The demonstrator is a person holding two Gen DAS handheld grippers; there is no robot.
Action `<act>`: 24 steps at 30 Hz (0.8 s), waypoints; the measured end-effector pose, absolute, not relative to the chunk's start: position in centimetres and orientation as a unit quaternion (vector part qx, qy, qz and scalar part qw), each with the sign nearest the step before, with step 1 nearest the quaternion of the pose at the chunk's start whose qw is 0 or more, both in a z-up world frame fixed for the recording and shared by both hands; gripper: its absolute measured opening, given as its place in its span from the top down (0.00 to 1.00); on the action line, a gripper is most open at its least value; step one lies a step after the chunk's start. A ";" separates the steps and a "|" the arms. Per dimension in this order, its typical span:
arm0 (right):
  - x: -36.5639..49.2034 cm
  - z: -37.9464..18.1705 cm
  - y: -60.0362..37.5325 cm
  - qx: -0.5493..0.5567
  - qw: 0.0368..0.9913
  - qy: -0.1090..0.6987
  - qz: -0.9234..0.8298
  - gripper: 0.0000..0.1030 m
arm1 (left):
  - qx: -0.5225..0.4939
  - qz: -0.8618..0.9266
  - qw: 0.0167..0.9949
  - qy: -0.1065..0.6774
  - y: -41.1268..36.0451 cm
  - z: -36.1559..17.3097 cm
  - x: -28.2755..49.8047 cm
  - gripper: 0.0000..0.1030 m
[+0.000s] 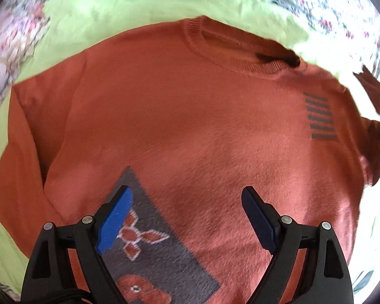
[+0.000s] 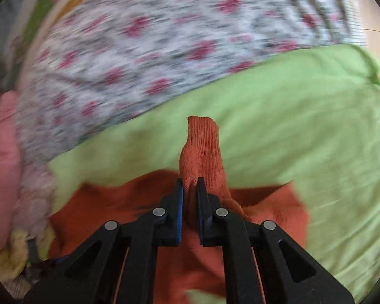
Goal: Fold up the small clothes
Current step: 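Grasp the cuff of the striped-patch sleeve with the right gripper and lift, then lay the held sleeve across the sweater chest and open the right gripper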
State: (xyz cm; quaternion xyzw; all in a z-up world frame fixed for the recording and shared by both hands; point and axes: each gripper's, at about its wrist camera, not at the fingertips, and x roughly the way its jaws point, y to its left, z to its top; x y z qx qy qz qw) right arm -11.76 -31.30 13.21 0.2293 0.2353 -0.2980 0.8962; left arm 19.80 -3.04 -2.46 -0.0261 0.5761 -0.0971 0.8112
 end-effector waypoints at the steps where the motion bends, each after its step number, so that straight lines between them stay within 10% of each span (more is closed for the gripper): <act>1: -10.2 12.8 -29.8 0.233 0.904 0.237 -0.268 0.90 | -0.040 -0.100 0.811 0.575 -2.0 -2.3 19.8 0.14; 15: 8.6 1.6 -14.0 0.214 0.910 0.354 -0.026 0.90 | -0.134 -0.097 0.809 0.564 7.2 -0.6 15.7 0.14; 18: 10.0 -0.8 -13.4 0.223 0.890 0.396 -0.023 0.76 | -0.148 -0.109 0.800 0.571 6.9 -1.1 16.7 0.14; 20: 9.4 -1.5 -13.4 0.234 0.883 0.406 -0.022 0.46 | -0.157 -0.115 0.794 0.575 6.9 -1.6 17.5 0.14; 24: 6.5 -0.1 -13.6 0.233 0.893 0.383 -0.025 0.42 | -0.171 -0.131 0.776 0.592 5.2 -3.0 20.1 0.14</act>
